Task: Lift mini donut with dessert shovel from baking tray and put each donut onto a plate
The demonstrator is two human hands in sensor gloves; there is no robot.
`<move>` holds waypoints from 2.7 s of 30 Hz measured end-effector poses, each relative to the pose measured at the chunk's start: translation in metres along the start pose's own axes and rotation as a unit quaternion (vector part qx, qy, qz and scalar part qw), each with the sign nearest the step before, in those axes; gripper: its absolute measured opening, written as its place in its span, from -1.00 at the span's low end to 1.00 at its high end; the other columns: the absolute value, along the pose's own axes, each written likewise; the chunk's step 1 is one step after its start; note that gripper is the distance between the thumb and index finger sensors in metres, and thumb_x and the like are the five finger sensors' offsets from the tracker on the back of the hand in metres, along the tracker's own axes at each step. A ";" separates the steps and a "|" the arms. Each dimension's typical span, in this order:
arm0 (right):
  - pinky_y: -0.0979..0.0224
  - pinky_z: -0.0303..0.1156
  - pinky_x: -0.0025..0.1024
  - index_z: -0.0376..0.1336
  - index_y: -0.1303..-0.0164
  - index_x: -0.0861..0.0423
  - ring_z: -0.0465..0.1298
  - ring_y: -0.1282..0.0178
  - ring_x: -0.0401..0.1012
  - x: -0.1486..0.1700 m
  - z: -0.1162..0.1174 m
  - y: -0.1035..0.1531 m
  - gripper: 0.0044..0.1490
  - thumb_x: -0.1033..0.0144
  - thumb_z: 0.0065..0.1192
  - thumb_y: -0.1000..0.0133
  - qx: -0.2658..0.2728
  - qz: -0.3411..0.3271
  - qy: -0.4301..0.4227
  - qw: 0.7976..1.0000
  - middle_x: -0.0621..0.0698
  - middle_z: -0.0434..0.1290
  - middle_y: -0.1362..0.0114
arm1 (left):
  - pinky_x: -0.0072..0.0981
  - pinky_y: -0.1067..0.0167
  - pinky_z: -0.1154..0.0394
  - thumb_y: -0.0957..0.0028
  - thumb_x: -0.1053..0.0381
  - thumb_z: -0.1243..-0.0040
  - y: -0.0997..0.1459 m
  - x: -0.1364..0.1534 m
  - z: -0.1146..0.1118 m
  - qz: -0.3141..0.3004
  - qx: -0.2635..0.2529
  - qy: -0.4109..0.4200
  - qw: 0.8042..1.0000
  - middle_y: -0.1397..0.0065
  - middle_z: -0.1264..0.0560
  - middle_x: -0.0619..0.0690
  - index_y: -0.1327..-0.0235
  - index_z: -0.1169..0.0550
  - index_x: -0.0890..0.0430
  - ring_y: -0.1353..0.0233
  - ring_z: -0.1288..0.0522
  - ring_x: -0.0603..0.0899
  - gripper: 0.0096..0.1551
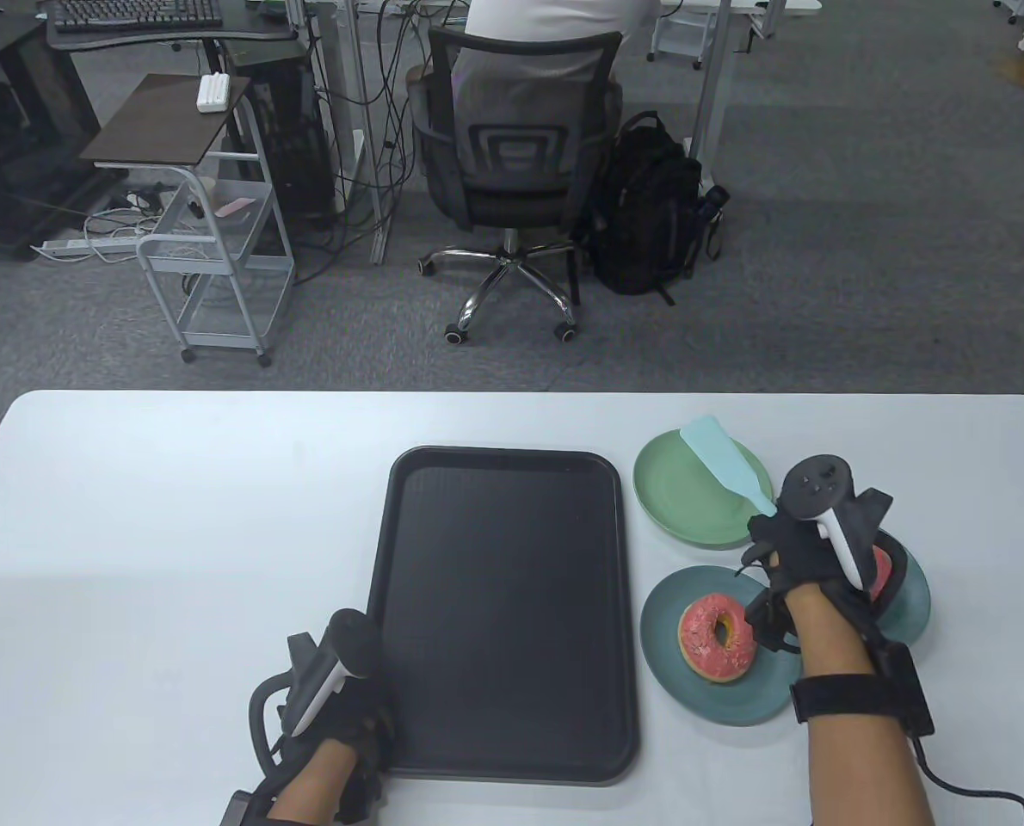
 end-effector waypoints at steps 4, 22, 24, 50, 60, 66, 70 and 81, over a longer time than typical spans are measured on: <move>0.22 0.61 -0.16 0.24 -0.36 0.20 0.57 0.17 0.01 -0.020 0.017 -0.024 -0.24 0.11 0.45 -0.05 -0.006 0.012 0.024 1.000 0.21 0.53 -0.12 | -0.06 0.00 -0.56 -0.13 -0.10 -0.09 0.000 0.000 0.000 0.001 0.000 -0.001 1.000 -0.28 -0.39 -0.01 -0.53 -0.12 0.06 0.06 -0.58 0.01 -0.24; -0.21 0.40 0.03 0.26 -0.37 0.20 0.37 -0.13 0.08 -0.024 0.073 -0.070 -0.27 0.12 0.36 -0.06 -0.067 0.041 0.030 0.996 0.20 0.32 -0.29 | -0.06 0.01 -0.55 -0.14 -0.10 -0.09 0.000 0.000 0.000 0.001 0.000 0.004 1.000 -0.27 -0.39 0.00 -0.54 -0.12 0.06 0.07 -0.57 0.01 -0.24; -0.23 0.38 0.08 0.27 -0.37 0.20 0.38 -0.13 0.11 -0.022 0.077 -0.071 -0.27 0.12 0.37 -0.05 -0.076 0.043 0.040 0.995 0.23 0.34 -0.29 | -0.06 0.01 -0.55 -0.13 -0.10 -0.09 0.000 0.000 0.000 0.001 0.000 0.004 1.000 -0.27 -0.39 0.00 -0.54 -0.12 0.06 0.07 -0.57 0.01 -0.24; -0.30 0.28 0.12 0.16 -0.49 0.08 0.31 -0.23 0.17 -0.017 0.057 -0.051 -0.14 -0.05 0.33 -0.04 -0.068 0.010 0.087 0.994 0.28 0.24 -0.44 | -0.06 0.01 -0.55 -0.13 -0.11 -0.09 -0.001 0.001 0.000 0.001 0.002 0.005 1.000 -0.27 -0.39 0.00 -0.54 -0.12 0.06 0.07 -0.57 0.01 -0.24; -0.56 0.00 0.34 0.09 -0.55 0.03 0.08 -0.58 0.31 -0.020 -0.005 0.029 0.00 -0.27 0.24 0.01 -0.027 -0.107 0.034 0.993 0.30 0.03 -0.70 | -0.06 0.00 -0.55 -0.13 -0.11 -0.09 -0.001 0.002 0.000 -0.002 0.008 0.009 1.000 -0.29 -0.39 0.00 -0.54 -0.12 0.05 0.05 -0.57 0.01 -0.23; -0.59 -0.09 0.39 0.08 -0.57 0.01 0.00 -0.64 0.33 -0.018 -0.017 0.103 0.03 -0.32 0.22 0.02 -0.008 -0.190 0.008 0.982 0.29 -0.04 -0.75 | -0.06 -0.01 -0.55 -0.13 -0.12 -0.09 -0.002 0.003 0.000 -0.001 0.012 0.015 1.000 -0.30 -0.39 -0.01 -0.55 -0.12 0.04 0.04 -0.58 0.02 -0.23; -0.60 -0.15 0.41 0.06 -0.59 -0.01 -0.06 -0.67 0.34 -0.008 -0.001 0.140 0.05 -0.34 0.21 0.03 0.012 -0.218 0.010 0.976 0.29 -0.09 -0.77 | -0.03 -0.05 -0.55 -0.11 -0.20 -0.11 0.001 0.004 0.001 0.000 0.019 0.031 0.999 -0.34 -0.37 0.03 -0.56 -0.10 0.03 0.00 -0.58 0.04 -0.17; -0.55 -0.42 0.44 -0.13 -0.66 -0.13 -0.38 -0.71 0.31 0.011 0.064 0.168 0.35 -0.58 0.05 0.31 0.031 -0.259 0.062 0.963 0.23 -0.37 -0.80 | 0.42 -0.51 0.03 -0.06 -0.44 -0.06 0.022 -0.014 0.007 -0.023 0.038 -0.001 0.999 -0.60 0.14 0.12 -0.60 0.14 -0.09 -0.59 0.00 0.42 0.06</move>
Point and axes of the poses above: the tracker on the back of each hand, its own x axis roughly to the little-finger side, its own y axis roughly from the fingertips to the wrist, z = x × y, the point moved 2 cm from there along -y, roughly from the wrist to the fingertips
